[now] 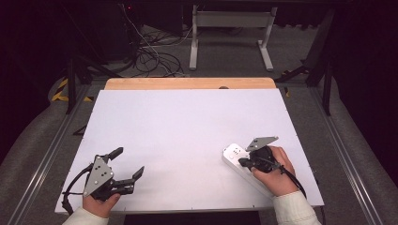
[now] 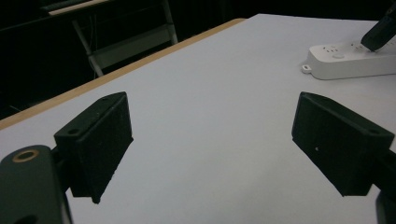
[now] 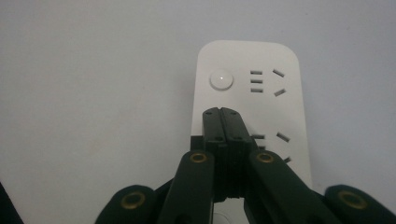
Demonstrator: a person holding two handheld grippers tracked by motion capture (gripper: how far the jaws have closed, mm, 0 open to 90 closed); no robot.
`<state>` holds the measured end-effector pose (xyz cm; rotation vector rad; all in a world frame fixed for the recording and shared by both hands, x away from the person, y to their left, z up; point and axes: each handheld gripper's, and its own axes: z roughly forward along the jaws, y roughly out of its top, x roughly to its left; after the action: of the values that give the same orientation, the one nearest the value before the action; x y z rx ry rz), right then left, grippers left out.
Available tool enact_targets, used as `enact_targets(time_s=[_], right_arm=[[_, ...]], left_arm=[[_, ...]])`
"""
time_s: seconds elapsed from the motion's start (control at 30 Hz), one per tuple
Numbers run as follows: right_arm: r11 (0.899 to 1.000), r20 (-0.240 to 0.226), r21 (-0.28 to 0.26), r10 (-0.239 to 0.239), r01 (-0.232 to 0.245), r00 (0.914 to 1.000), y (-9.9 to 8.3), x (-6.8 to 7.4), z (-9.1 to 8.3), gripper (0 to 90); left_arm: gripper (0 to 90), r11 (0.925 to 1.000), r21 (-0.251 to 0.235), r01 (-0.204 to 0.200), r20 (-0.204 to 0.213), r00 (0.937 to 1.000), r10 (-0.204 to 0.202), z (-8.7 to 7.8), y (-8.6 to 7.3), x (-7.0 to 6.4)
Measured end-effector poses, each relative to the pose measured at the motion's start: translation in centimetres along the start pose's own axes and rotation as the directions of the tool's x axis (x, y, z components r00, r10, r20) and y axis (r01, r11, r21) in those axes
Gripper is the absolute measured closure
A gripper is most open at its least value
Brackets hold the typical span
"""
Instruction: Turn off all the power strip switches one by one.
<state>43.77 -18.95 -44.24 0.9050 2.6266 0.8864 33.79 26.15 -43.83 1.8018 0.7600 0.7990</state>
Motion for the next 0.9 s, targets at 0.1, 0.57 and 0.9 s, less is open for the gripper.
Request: enact_targets(time_s=[0.1, 0.57, 0.9], right_arm=[[1.000, 0.005, 0.005, -0.003, 0.003, 1.0000, -0.03, 0.02, 0.10, 90.0], [1.000, -0.006, 0.024, 0.002, -0.002, 1.0000, -0.06, 0.00, 0.32, 90.0], [0.999, -0.005, 0.036, 0.017, -0.017, 0.9998, 0.05, 0.02, 0.37, 90.0]], left_arm=[[12.8, 1.0000, -0.001, 0.002, -0.001, 1.0000, -0.002, 0.00, 0.00, 0.00], [12.9, 1.0000, -0.001, 0.000, -0.001, 1.0000, 0.000, -0.01, 0.00, -0.02], [12.8, 1.0000, 0.000, -0.002, -0.001, 1.0000, 0.002, 0.00, 0.01, -0.06]])
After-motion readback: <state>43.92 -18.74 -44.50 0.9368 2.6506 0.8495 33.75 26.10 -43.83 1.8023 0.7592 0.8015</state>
